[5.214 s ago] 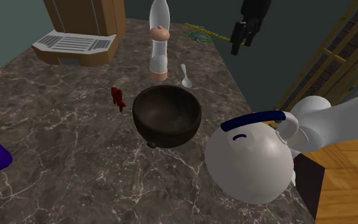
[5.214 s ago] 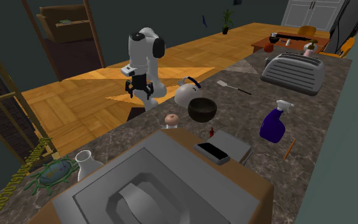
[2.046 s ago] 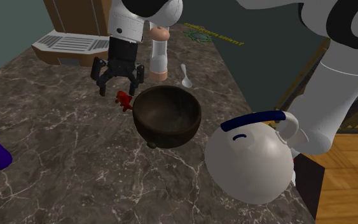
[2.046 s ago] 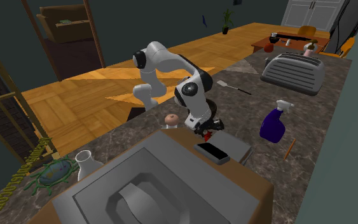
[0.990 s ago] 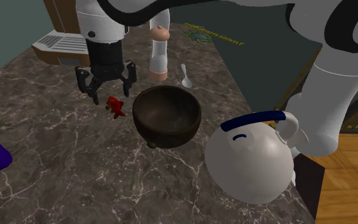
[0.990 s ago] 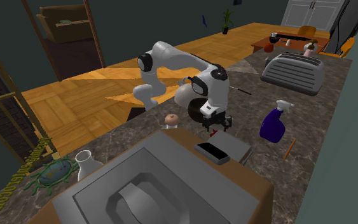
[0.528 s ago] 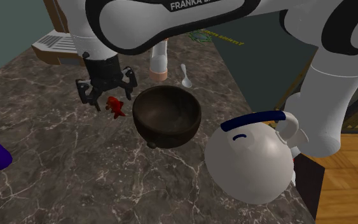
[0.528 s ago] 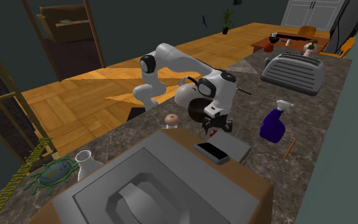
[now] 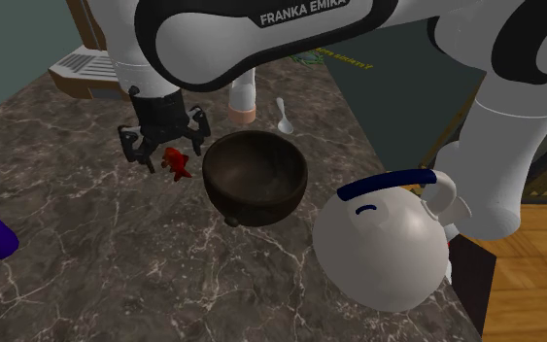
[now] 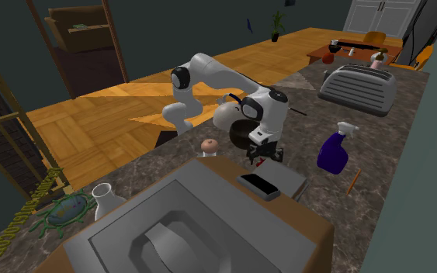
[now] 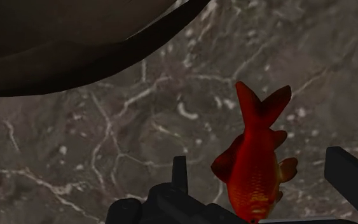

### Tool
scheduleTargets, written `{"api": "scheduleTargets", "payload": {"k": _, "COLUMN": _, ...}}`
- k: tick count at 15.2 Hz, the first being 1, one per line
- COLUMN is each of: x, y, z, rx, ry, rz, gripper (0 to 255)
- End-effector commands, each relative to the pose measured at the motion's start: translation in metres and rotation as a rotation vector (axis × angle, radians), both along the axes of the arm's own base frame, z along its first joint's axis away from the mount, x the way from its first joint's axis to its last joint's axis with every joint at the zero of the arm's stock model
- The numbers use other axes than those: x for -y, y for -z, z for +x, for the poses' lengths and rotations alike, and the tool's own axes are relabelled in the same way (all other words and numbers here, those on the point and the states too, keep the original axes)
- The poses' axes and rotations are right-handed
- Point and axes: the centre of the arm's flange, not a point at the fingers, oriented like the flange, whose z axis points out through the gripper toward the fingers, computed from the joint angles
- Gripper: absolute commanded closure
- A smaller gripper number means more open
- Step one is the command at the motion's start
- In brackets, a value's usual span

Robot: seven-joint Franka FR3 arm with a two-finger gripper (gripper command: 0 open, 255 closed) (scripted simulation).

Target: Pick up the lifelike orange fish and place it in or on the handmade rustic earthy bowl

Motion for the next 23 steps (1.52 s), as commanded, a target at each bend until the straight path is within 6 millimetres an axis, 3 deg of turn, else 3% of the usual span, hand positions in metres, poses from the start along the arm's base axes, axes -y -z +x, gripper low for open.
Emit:
{"api": "scheduleTargets", "payload": {"k": 1, "x": 0.000, "y": 0.000, "z": 0.000, "rx": 0.000, "ry": 0.000, "rz": 0.000, "gripper": 255}}
{"api": "scheduleTargets", "payload": {"k": 10, "x": 0.000, "y": 0.000, "z": 0.000, "rx": 0.000, "ry": 0.000, "rz": 0.000, "gripper": 255}}
{"api": "scheduleTargets", "payload": {"k": 23, "x": 0.000, "y": -0.069, "z": 0.000, "rx": 0.000, "ry": 0.000, "rz": 0.000, "gripper": 255}}
